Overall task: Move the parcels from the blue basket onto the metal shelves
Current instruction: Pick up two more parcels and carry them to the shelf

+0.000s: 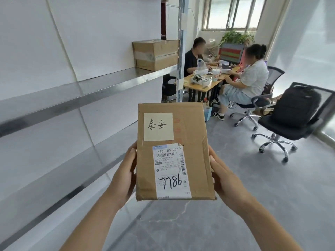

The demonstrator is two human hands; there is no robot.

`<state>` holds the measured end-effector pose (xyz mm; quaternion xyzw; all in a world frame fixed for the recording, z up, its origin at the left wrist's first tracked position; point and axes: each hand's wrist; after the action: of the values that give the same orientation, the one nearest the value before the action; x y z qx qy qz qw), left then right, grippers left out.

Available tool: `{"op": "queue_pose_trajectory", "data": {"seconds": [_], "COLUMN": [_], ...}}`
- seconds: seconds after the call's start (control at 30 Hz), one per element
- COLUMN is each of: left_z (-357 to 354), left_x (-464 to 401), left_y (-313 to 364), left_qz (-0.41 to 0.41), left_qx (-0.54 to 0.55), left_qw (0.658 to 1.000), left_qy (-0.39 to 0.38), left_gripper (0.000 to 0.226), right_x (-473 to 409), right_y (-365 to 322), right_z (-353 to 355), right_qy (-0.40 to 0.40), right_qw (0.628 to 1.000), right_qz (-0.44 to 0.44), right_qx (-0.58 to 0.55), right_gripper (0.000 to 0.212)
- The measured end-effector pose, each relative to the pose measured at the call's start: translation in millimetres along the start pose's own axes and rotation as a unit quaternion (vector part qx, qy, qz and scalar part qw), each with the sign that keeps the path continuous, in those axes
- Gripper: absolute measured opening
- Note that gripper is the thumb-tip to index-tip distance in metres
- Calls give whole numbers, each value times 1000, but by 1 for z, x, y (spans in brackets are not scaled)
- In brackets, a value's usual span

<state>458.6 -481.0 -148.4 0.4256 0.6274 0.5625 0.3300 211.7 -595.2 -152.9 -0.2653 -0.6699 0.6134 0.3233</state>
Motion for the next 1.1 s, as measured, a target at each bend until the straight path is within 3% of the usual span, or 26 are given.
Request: {"op": "queue_pose_trajectory", "data": {"seconds": [0.43, 0.57, 0.73, 1.1], "left_z": [-5, -8, -18, -107], "left_x": [-155, -191, -228, -313], "left_y": [-4, -5, -15, -41], "left_qz": [54, 92, 157, 140], "left_qx": [54, 25, 38, 96], "left_qw": [996, 995, 984, 982], "left_qy": [33, -15, -74, 79], "left_gripper": [50, 51, 52, 50], "right_x": [-154, -187, -235, -356], "right_y": [-5, -9, 1, -5], "right_z": [50, 72, 113, 216], "right_qy": [39, 34, 25, -43], "right_qw": [995, 992, 987, 985], "right_qz": [-45, -62, -82, -123], "right_qx": [-79, -104, -137, -109], "right_gripper": [44, 41, 62, 56]}}
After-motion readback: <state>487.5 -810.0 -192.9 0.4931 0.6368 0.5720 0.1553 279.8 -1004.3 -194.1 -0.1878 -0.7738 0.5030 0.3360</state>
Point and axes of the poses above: each hand's wrist, its own x-axis away from the middle knuckle, its own z-axis out of the back of the hand, y = z × x, and after that the axes turned 1 degree about -z, right-handed
